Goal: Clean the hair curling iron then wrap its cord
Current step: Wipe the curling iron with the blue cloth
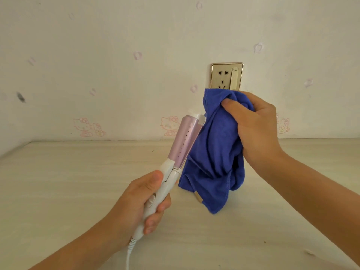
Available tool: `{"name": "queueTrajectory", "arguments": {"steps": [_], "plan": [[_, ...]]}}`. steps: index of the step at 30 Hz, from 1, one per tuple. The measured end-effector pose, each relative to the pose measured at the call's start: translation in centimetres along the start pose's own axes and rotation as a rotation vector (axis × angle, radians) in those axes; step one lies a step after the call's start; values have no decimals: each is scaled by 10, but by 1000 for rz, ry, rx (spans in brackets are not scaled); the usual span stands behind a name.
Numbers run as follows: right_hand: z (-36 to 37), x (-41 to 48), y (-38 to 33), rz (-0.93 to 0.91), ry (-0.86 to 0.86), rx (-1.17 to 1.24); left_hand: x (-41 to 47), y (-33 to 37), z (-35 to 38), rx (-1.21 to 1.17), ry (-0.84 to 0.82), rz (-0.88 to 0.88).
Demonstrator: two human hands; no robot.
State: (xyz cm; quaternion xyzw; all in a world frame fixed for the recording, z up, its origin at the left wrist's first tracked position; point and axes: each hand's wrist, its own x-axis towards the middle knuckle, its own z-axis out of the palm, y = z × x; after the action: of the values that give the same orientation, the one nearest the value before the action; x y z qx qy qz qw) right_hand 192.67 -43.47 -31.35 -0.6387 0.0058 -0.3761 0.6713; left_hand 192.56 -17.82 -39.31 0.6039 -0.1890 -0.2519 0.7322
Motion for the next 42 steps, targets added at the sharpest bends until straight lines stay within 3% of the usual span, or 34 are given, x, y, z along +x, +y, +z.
{"name": "queueTrajectory", "arguments": {"steps": [6, 17, 21, 26, 36, 42], "plan": [[12, -17, 8, -31, -220, -4, -5, -9, 4, 238, 38, 189], [15, -28, 19, -39, -670, -224, -3, -11, 0, 213, 112, 209], [15, -29, 23, -34, -650, -215, -4, -14, 2, 225, 101, 192], [8, -12, 12, 14, -473, -84, -7, -14, 7, 287, 67, 181], [16, -36, 17, 150, -721, -106, -11, -17, 8, 321, 97, 277], [14, -36, 17, 111, -737, -66, -13, -22, 8, 301, 105, 264]]}}
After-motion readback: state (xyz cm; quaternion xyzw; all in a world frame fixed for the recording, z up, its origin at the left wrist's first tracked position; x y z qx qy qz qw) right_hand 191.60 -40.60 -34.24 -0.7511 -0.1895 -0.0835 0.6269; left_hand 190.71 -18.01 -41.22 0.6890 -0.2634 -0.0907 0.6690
